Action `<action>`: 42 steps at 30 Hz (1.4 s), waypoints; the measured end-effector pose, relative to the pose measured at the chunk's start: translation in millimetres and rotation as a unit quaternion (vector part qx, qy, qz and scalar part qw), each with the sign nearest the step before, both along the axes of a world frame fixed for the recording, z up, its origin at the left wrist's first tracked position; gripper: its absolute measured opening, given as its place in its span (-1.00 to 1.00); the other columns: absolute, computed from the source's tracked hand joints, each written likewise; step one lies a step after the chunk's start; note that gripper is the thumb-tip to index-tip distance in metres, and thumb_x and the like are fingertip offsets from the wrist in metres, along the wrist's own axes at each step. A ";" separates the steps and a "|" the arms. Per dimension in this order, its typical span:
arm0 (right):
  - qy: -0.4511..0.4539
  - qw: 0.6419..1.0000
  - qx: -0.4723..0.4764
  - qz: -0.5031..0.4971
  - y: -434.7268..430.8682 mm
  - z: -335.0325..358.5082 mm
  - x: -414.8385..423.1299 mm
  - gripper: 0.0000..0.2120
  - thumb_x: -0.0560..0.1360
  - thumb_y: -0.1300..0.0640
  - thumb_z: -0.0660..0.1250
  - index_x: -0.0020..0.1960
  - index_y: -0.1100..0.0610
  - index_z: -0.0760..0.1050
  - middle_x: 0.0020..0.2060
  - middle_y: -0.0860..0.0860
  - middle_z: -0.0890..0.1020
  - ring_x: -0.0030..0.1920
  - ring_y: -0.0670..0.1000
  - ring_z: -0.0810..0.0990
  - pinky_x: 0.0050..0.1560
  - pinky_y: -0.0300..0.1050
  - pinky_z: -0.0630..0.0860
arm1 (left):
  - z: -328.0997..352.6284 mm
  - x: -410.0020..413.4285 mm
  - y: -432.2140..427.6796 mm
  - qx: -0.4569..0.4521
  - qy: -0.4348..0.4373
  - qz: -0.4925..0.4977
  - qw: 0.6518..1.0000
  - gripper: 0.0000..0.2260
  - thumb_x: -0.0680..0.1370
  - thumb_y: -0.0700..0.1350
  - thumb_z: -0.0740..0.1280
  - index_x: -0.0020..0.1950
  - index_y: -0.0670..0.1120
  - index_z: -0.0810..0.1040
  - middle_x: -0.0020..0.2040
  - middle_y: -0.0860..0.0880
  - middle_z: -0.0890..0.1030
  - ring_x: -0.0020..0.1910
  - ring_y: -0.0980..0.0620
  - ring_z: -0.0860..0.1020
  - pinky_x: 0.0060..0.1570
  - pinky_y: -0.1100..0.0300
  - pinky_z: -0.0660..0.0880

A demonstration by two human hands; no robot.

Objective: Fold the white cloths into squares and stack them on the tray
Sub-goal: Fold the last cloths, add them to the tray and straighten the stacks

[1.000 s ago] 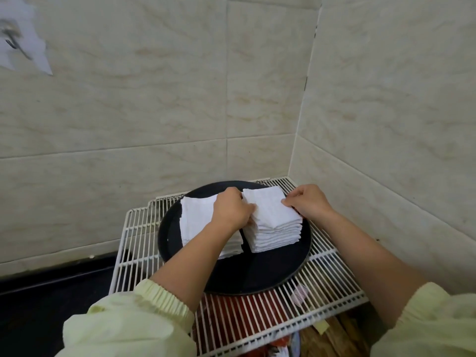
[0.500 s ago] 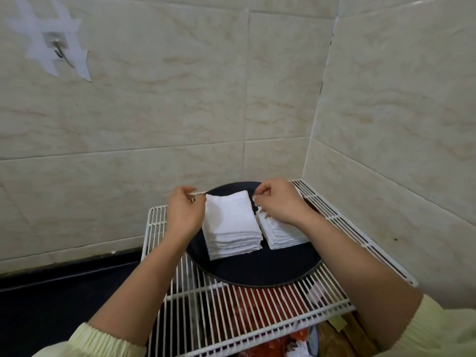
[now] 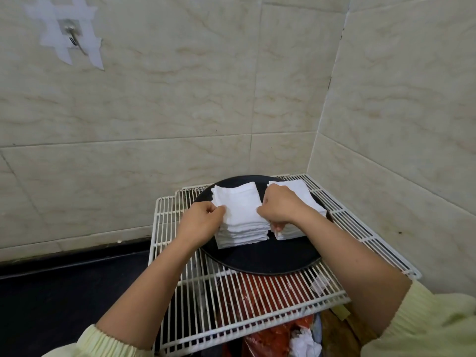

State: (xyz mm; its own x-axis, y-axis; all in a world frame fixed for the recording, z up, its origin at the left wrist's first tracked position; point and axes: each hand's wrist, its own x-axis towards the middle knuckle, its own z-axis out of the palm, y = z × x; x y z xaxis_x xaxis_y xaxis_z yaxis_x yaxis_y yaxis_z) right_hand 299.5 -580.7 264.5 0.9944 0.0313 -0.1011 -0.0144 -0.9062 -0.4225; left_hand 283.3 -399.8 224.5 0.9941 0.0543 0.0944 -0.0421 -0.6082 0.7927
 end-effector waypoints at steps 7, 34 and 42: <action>-0.010 0.999 0.024 -0.024 -4.2 3.5 7.0 -0.82 0.41 0.41 0.23 -0.12 0.41 0.60 -0.33 0.26 0.68 -0.31 0.22 0.70 -0.17 0.10 0.66 | 1.6 -1.2 1.6 -0.061 0.007 -0.028 0.998 -0.63 0.56 0.00 0.29 -0.43 -0.07 0.40 -0.44 0.03 0.51 -0.43 0.08 0.43 -0.34 0.20 0.32; 0.048 0.789 0.600 -0.118 20.8 -47.7 -14.2 -0.55 0.67 -0.06 -0.03 0.48 0.10 0.25 0.34 0.10 0.49 0.28 0.10 0.49 0.22 -0.04 0.39 | -31.3 20.6 -18.8 -0.462 0.176 0.030 0.869 -0.39 0.57 0.32 0.02 0.47 -0.03 0.34 0.34 -0.10 0.52 0.26 -0.12 0.52 0.33 -0.09 0.40; 0.047 0.802 0.583 -0.123 21.7 -57.3 -3.4 -0.64 0.63 -0.18 0.00 0.29 -0.09 0.40 0.10 -0.12 0.58 0.18 -0.04 0.52 0.25 -0.08 0.39 | -57.5 38.3 -17.4 -0.456 0.197 -0.001 0.868 0.10 0.08 0.62 0.14 0.52 0.10 0.21 0.48 -0.05 0.35 0.37 -0.12 0.43 0.36 -0.14 0.35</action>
State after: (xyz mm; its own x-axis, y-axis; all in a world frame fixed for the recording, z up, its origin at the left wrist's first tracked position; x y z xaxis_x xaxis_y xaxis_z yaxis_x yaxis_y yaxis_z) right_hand 296.1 -559.0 207.2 0.9746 -0.0369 -0.2210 -0.2140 0.1382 -0.9670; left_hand 321.5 -417.2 166.9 0.9393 -0.0742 -0.3349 0.3420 0.2796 0.8971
